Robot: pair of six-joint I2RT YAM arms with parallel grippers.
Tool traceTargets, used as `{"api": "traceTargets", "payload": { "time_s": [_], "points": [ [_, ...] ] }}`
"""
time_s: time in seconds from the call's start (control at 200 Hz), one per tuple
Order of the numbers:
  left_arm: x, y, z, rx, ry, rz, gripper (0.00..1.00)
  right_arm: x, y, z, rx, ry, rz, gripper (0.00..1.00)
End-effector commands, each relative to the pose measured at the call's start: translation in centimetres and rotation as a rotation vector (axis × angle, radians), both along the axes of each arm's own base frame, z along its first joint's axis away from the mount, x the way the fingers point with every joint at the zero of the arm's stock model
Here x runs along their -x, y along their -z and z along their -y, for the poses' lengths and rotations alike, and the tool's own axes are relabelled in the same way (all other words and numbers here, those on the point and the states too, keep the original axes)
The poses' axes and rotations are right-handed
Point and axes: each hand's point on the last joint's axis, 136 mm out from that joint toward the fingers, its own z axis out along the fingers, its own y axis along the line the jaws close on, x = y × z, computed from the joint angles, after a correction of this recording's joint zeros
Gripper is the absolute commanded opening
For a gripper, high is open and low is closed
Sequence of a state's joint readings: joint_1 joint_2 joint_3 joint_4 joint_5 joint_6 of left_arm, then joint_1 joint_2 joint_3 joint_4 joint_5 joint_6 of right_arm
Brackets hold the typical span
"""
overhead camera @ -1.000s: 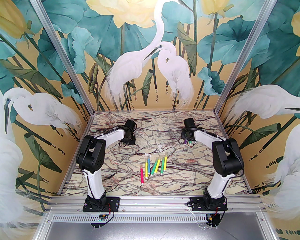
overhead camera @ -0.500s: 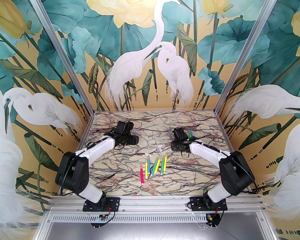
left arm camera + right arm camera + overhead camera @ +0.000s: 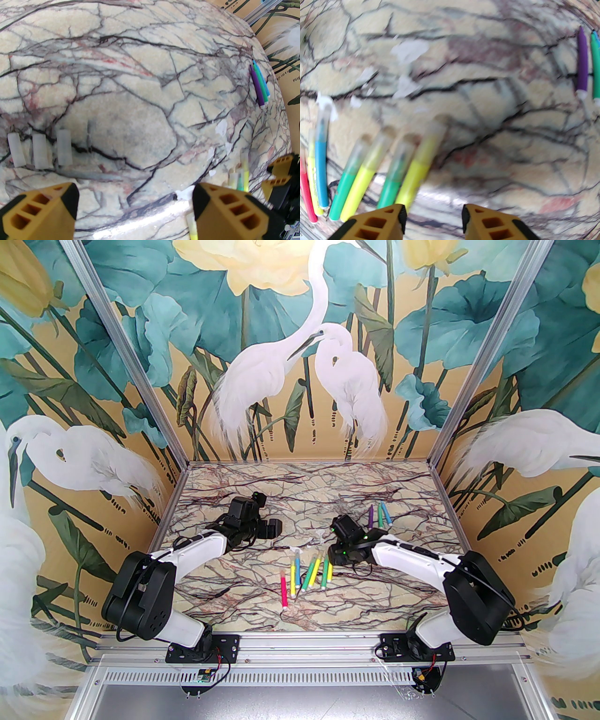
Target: Open the pen caps
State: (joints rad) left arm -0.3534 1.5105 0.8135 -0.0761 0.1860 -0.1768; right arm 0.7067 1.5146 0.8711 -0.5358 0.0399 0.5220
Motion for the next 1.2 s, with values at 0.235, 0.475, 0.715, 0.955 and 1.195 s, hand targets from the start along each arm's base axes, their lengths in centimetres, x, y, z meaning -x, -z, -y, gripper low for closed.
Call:
{"api": "traceTargets", "payload": {
  "time_s": [0.235,0.475,0.715,0.955,1.195],
  "points": [
    [-0.3,-2.4,0.0,0.030,0.001,0.098,0.86,1.0,2.5,-1.8,0.005,0.016,-0.070,0.45],
    [0.0,-2.4,-0.3,0.014,0.000,0.098,0.87,1.1,3.6,-1.8,0.041,0.015,-0.095,0.42],
    [0.1,-2.6,-0.2,0.018,0.007,0.104,0.87,1.0,3.7,-0.2,0.154,0.018,-0.082,0.35],
    [0.2,-3.0,0.0,0.033,0.017,0.105,0.87,0.7,4.4,0.3,0.209,0.002,-0.079,0.31],
    [0.8,-3.6,1.2,0.093,0.065,0.098,0.87,0.4,5.7,-0.2,0.222,-0.012,-0.096,0.20]
  ]
}}
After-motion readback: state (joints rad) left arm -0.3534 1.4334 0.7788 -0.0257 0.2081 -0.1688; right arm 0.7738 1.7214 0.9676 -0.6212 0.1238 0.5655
